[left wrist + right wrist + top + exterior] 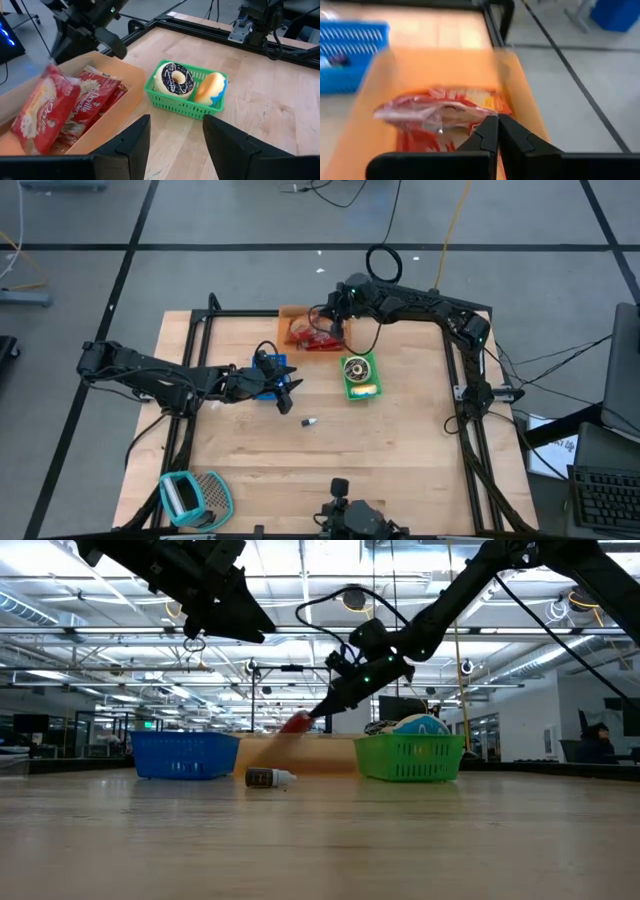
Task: Pick & Place Food Item
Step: Put the red popcorn bag into the orange bin, then put the brown food coloring bottle into the blue bin
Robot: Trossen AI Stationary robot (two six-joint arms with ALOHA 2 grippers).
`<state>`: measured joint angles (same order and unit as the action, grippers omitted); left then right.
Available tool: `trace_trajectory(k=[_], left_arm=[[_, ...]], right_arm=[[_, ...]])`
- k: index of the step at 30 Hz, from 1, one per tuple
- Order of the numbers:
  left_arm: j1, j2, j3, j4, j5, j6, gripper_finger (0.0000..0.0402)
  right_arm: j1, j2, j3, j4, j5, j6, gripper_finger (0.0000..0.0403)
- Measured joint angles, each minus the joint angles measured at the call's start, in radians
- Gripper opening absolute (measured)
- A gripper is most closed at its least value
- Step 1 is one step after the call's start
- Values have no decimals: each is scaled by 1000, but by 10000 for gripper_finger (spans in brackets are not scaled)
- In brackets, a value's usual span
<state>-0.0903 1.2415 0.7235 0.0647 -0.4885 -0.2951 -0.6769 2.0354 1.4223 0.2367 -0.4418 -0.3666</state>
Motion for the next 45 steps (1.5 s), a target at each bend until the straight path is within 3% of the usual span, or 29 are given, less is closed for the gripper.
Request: trace_trajectory(k=[6, 12, 19, 26, 29, 33, 40, 42, 45], left_arm=[[0, 0, 0, 0, 0, 0, 184], [0, 0, 0, 0, 0, 0, 184], [0, 0, 0, 0, 0, 0, 184], [0, 0, 0, 0, 0, 0, 184], [0, 0, 0, 0, 0, 0, 184], [0, 0, 0, 0, 0, 0, 184], [0, 0, 0, 0, 0, 0, 184], [0, 0, 0, 0, 0, 0, 184], [0, 0, 0, 0, 0, 0, 184]], right_arm=[[-2, -51, 0, -167, 132, -95, 0], [-6, -105, 0, -314, 172, -147, 0], [-6, -118, 0, -507, 292, -227, 0], [3, -118, -1, -509, 365, -241, 5], [18, -118, -1, -497, 362, -243, 33], [38, -118, -1, -495, 367, -213, 102], [83, -207, -2, -564, 496, -135, 225], [98, -272, -2, -614, 476, -84, 244], [124, -386, -20, -629, 366, -1, 256]])
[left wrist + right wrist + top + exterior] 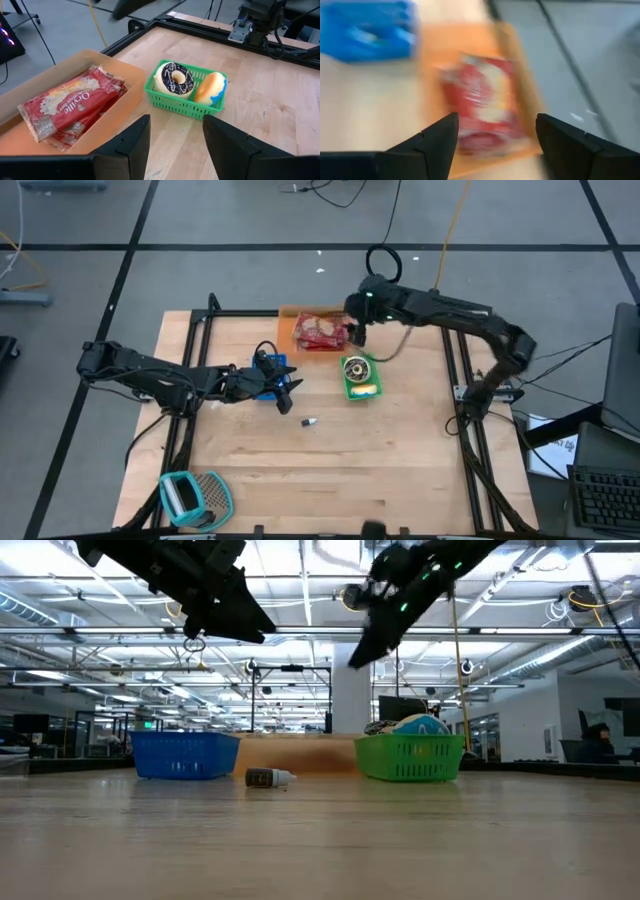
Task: Pick & Place Food Item
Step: Put the brown food coloring bottle into the blue bin
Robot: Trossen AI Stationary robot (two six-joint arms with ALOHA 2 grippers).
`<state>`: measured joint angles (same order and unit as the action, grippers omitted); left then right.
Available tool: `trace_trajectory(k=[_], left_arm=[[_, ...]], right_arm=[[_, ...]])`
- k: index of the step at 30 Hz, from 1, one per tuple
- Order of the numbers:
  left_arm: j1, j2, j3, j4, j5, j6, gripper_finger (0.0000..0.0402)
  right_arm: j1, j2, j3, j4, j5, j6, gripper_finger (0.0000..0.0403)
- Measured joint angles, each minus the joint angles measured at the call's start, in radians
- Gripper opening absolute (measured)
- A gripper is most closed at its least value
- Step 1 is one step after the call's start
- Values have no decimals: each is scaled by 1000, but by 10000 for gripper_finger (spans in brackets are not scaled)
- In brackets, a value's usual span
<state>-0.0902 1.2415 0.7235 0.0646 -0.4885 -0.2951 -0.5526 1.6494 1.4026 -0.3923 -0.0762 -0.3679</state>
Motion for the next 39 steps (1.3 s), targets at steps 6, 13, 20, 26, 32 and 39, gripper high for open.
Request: trace_trajectory(k=[6, 13, 20, 26, 32, 39], left_arm=[[0, 0, 0, 0, 0, 0, 184], [0, 0, 0, 26, 0, 0, 184], [3, 0, 0, 100, -8, 0, 184], [3, 0, 0, 124, -6, -70, 184], [-16, 48, 0, 60, 233, -161, 184], [-85, 295, 68, -38, 273, -176, 184]], right_arm=[[72, -271, -254, 136, -308, 127, 253], [225, -583, -684, 532, -260, 231, 243], [378, -714, -1006, 956, -152, 258, 242], [413, -742, -1082, 1032, -106, 257, 242], [413, -742, -1088, 1028, -106, 255, 242], [409, -742, -1088, 1032, -107, 245, 242]])
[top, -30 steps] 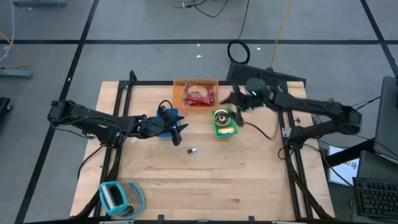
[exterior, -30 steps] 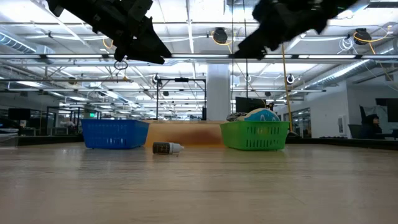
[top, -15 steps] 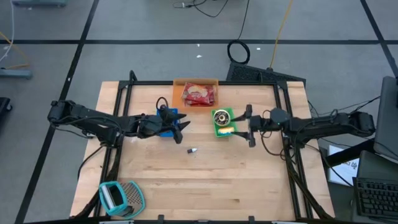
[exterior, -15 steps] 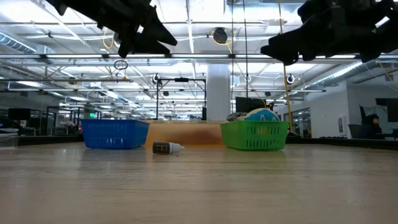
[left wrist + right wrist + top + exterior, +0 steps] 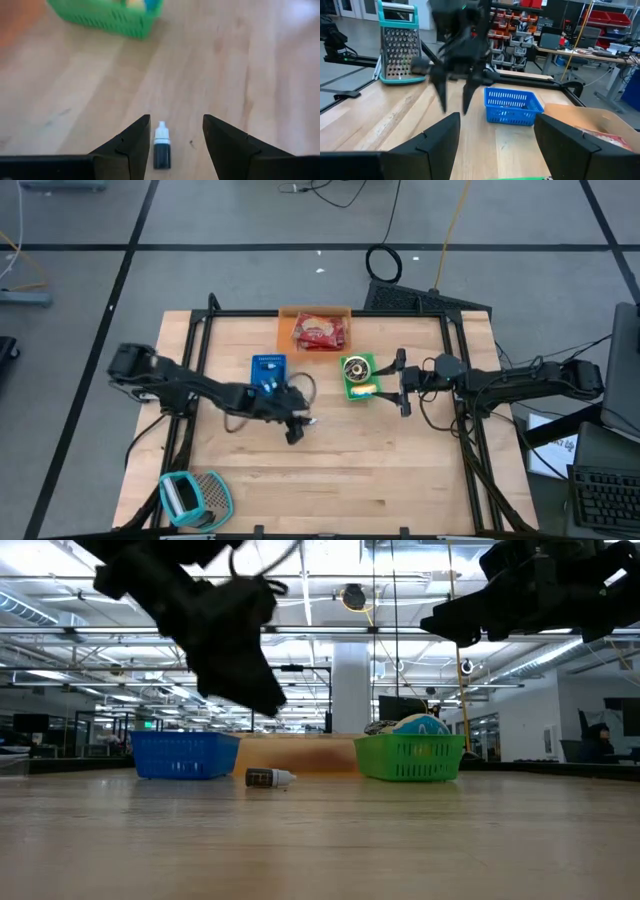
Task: Pick & Place Food Item
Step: Put the brown food coloring bottle into the blue bin
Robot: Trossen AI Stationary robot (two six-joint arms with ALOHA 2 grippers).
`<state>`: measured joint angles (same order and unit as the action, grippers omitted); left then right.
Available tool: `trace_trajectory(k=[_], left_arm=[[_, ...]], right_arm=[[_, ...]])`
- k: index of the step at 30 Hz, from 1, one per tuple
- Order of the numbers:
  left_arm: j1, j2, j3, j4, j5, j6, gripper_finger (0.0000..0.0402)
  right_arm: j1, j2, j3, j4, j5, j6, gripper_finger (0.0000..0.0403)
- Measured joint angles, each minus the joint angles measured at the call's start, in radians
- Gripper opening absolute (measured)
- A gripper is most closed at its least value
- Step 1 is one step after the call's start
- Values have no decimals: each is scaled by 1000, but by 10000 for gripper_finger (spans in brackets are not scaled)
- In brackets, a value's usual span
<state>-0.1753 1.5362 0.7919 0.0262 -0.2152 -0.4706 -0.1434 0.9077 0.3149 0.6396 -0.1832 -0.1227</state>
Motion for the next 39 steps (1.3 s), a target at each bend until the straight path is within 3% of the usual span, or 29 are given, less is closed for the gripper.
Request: trace_trajectory(k=[9, 19, 39], left_arm=[[-29, 224, 128, -69, 54, 101, 184], [-8, 230, 131, -216, 7, 65, 184], [-12, 304, 135, -166, -50, 74, 184]], right_arm=[[-9, 6, 0, -5, 0, 8, 242], [-9, 11, 0, -4, 0, 10, 242], [-10, 11, 2, -8, 0, 32, 242]])
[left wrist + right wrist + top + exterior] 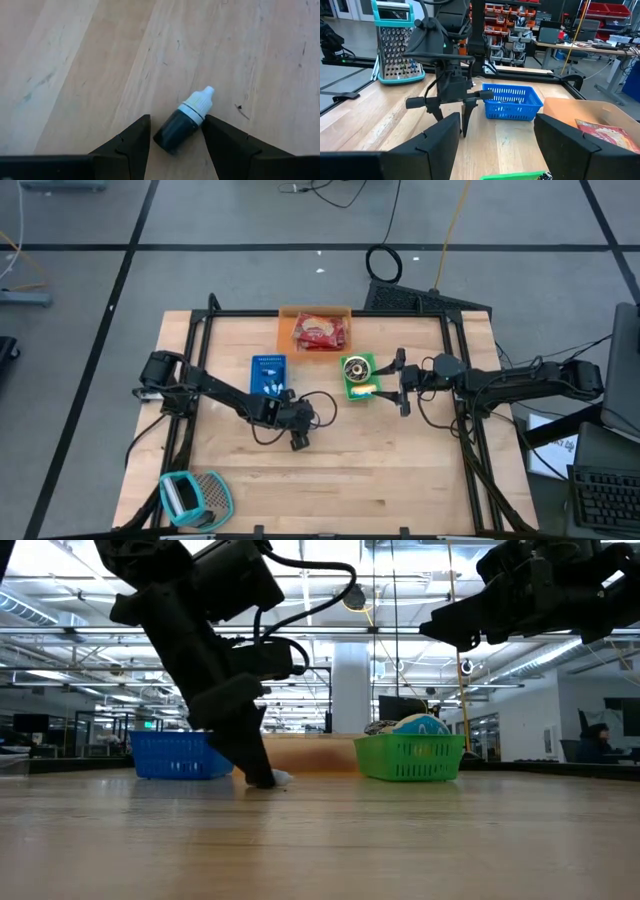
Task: Pick & Place Food Item
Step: Put the brown food coloring bottle into the blue bin
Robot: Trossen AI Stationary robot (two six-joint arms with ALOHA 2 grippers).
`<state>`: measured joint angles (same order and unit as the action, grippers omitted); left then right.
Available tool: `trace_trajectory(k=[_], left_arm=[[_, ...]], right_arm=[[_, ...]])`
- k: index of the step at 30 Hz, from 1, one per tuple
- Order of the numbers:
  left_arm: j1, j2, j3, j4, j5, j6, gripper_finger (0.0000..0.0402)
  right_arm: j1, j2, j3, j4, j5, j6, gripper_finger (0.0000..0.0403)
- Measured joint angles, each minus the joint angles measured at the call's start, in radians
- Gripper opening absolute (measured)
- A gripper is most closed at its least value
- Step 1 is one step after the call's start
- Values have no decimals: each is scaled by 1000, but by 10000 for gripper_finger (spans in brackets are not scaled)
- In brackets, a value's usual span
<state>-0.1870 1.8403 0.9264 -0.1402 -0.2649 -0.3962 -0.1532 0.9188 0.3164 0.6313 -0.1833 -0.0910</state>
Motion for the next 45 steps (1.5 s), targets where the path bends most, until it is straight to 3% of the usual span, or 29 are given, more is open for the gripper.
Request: trace_trajectory(k=[15, 27, 35, 45], left_arm=[[3, -2, -3, 38, 39, 55, 181], [3, -1, -3, 44, 65, 54, 59], [2, -29, -7, 39, 77, 56, 88], [13, -160, -6, 85, 19, 138, 59]], right_arm=[[0, 0, 0, 0, 0, 0, 242], [0, 0, 0, 0, 0, 0, 242], [0, 0, 0, 0, 0, 1, 242], [0, 0, 0, -1, 0, 0, 242]])
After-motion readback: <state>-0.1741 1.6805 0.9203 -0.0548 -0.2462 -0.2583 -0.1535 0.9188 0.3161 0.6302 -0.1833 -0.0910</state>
